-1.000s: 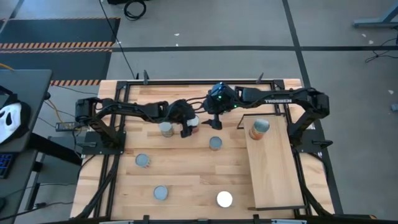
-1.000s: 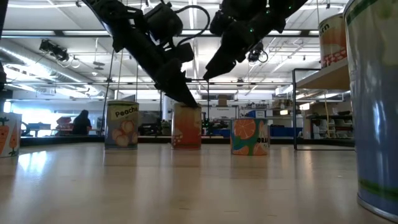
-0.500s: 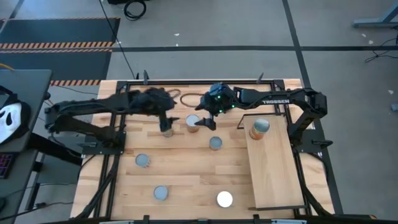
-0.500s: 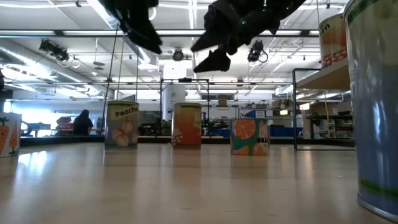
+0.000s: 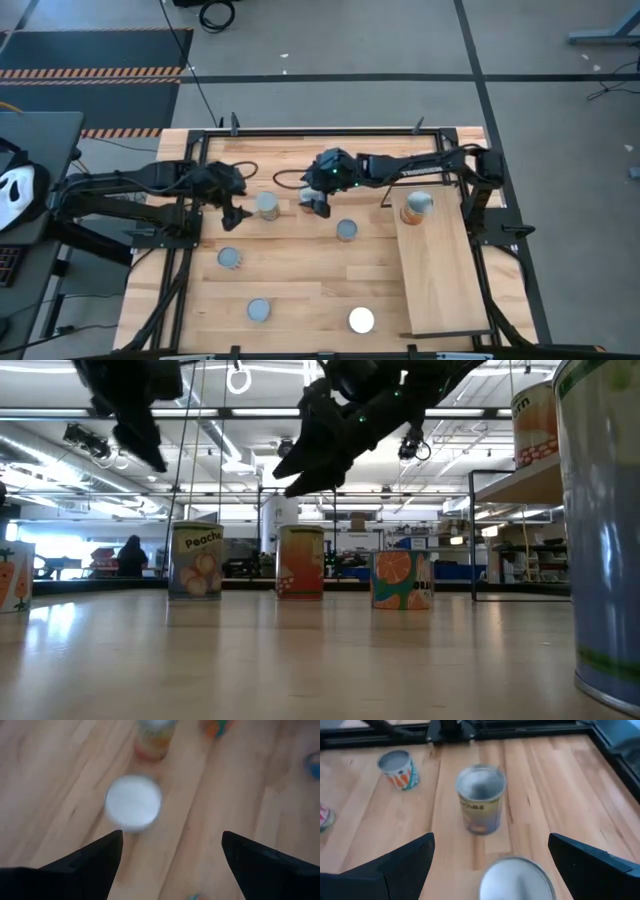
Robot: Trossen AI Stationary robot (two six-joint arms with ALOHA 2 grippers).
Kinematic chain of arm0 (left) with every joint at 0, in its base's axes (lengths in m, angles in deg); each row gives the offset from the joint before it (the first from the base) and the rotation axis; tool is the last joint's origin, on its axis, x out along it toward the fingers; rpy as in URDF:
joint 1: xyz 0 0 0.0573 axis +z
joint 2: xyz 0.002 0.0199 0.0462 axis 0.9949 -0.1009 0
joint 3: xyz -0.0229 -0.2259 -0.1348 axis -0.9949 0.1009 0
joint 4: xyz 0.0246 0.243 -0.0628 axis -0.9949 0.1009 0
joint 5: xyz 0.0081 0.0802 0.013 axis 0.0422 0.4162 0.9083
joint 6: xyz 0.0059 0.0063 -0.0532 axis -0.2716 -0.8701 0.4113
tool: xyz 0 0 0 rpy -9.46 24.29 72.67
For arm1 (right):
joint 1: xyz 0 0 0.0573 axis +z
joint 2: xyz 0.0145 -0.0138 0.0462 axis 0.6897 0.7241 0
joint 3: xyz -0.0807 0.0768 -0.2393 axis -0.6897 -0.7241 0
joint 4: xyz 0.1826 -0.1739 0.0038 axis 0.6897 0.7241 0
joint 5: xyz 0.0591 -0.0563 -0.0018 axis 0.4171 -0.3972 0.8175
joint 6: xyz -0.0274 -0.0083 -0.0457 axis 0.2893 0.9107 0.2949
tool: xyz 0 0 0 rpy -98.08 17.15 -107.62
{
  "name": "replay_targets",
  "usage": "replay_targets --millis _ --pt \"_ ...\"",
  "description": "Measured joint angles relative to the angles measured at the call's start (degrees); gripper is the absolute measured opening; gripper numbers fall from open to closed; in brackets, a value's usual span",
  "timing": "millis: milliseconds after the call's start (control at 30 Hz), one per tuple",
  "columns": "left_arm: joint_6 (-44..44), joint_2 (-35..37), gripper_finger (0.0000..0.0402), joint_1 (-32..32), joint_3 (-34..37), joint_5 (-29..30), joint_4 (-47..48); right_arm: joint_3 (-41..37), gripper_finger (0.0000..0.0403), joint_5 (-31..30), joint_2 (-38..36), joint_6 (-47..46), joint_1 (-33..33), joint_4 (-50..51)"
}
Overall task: Pick and place cans onto a shelf
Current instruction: Put the large canned corn on the shelf aligned with the other canned corn
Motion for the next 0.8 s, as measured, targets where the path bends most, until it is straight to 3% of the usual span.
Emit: replay_targets --millis 100,233,467,800 --pt "6.04 -0.33 0.0345 -0.19 1.13 -0.14 -0.62 0.19 0.0398 -2.83 1.14 1.17 -0.13 1.23" --pt "13.0 -0.73 0.0345 -1.11 2.03 -2.17 -0.87 -0.07 0.0398 -2.29 3.13 2.66 -0.81 5.11" --pt "17.83 -0.75 0.0345 -2.96 2.35 -1.44 -0.46 -0.04 0.0398 -0.97 5.8 3.68 -1.03 3.67" --pt "8.06 -0.74 0.0345 -3.66 2.35 -1.34 -1.19 -0.09 0.0386 -0.98 7.9 1.23 -0.98 3.28"
